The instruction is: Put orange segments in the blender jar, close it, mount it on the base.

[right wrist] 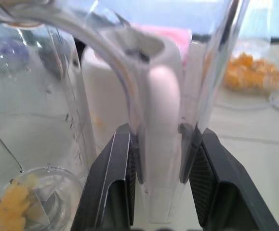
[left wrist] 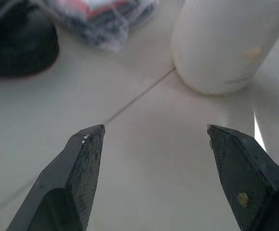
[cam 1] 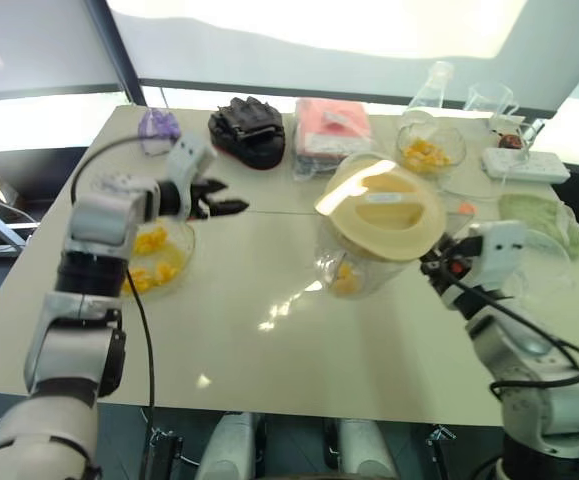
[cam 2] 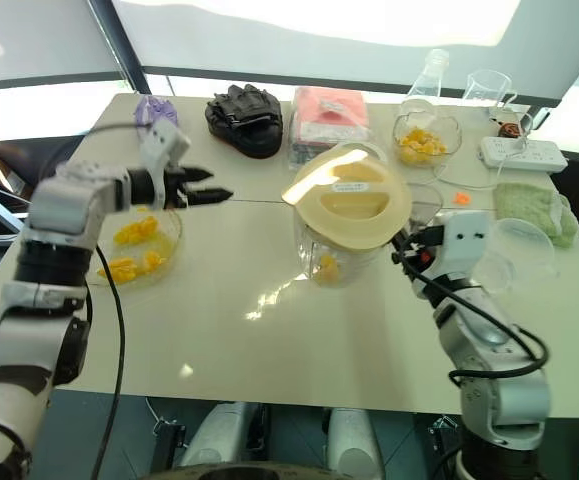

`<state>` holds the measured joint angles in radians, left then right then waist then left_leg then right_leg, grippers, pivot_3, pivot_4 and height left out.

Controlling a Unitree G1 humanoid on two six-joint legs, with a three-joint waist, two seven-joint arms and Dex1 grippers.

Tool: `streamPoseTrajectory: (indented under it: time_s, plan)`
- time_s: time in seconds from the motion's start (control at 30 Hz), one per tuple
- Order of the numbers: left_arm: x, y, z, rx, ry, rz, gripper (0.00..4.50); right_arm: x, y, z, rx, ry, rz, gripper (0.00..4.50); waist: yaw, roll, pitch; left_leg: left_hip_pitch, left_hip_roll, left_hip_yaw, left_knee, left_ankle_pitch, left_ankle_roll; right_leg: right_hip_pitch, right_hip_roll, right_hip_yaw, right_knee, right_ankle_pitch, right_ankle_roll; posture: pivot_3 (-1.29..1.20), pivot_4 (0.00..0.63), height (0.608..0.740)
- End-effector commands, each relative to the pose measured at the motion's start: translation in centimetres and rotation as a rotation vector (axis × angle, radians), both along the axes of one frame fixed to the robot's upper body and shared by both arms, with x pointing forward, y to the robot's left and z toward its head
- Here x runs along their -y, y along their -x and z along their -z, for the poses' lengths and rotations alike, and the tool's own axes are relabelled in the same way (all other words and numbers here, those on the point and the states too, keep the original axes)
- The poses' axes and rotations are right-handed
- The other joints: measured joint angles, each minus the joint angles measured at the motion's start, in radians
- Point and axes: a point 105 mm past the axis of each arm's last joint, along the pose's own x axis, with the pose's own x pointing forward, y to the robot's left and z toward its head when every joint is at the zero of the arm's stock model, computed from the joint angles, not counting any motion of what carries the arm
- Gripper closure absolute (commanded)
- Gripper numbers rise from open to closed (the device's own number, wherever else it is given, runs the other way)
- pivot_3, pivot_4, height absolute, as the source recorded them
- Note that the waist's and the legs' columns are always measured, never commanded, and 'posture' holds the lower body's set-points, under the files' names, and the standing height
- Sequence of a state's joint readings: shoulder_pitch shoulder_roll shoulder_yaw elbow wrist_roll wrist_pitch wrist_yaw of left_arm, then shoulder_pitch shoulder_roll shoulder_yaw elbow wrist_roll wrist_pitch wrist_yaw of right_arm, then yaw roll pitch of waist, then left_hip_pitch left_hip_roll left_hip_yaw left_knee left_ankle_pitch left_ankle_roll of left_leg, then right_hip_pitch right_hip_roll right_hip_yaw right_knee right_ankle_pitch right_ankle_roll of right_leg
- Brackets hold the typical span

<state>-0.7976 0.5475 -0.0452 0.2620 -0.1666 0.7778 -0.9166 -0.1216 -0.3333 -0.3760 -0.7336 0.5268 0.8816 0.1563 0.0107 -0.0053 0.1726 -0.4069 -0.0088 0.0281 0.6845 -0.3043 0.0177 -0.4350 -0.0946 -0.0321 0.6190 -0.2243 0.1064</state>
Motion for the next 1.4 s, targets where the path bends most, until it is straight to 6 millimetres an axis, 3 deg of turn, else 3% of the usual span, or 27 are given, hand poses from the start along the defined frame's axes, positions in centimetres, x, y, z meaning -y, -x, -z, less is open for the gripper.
streamPoseTrajectory:
  time_s: [0.03,0.13,0.23,0.43,0.73,0.93,1.17,1.4]
  plan:
    - [0.9,1.3,-1.0,0.044,0.048,0.041,0.95,0.3,1.4,-5.2,0.159,-0.003,-0.038,3.25,0.005,0.0,0.0,0.0,0.0,0.0,0.0,0.0,0.0,0.0,0.0,0.0,0.0,0.0,0.0,0.0,0.15,0.74]
    - [2.4,3.1,-0.4,0.015,0.102,0.111,0.95,1.9,1.3,-8.4,0.208,0.031,0.005,3.25,0.002,0.0,0.0,0.0,-0.001,0.0,0.001,0.0,0.0,0.001,-0.001,0.0,0.0,0.001,-0.002,0.0,0.15,0.74]
    - [4.2,4.6,-1.4,0.045,0.187,0.172,0.95,3.0,0.6,-11.4,0.225,0.044,0.038,3.25,0.001,0.0,0.0,0.001,-0.001,0.0,0.001,0.0,0.0,0.001,-0.002,0.0,0.0,0.001,-0.002,0.0,0.15,0.74]
    - [6.2,7.2,-3.2,0.1,0.276,0.259,0.95,4.8,-2.5,-13.5,0.157,0.033,0.116,3.25,-0.006,0.001,0.0,0.002,0.0,0.0,0.001,0.0,0.0,0.002,-0.001,0.0,0.001,0.001,-0.002,0.0,0.15,0.74]
    - [6.0,8.3,-4.3,0.229,0.217,0.246,0.95,5.0,-8.1,-13.0,0.123,0.007,0.127,3.25,-0.022,0.001,0.0,0.002,-0.001,0.001,0.0,0.0,0.0,0.002,-0.001,0.001,0.001,0.001,-0.002,0.0,0.15,0.74]
    - [5.3,8.6,-5.3,0.293,0.203,0.21,0.95,4.0,-11.6,-13.3,0.138,-0.017,0.111,3.25,-0.025,0.002,0.0,0.002,0.0,0.002,0.0,0.001,-0.001,0.001,0.0,0.001,0.002,0.001,-0.002,0.0,0.15,0.74]
    - [4.9,8.9,-5.7,0.311,0.192,0.189,0.95,3.6,-13.5,-12.0,0.107,0.012,0.1,3.25,-0.022,0.002,0.0,0.002,0.0,0.002,0.0,0.001,-0.001,0.001,0.0,0.001,0.0,0.001,-0.002,0.0,0.15,0.74]
    - [4.4,9.0,-5.4,0.3,0.178,0.167,0.95,3.8,-13.3,-10.6,0.048,0.036,0.09,3.25,-0.023,0.002,0.0,0.003,0.0,0.002,0.0,0.001,-0.002,0.002,0.0,0.001,0.001,0.001,-0.002,0.0,0.15,0.74]
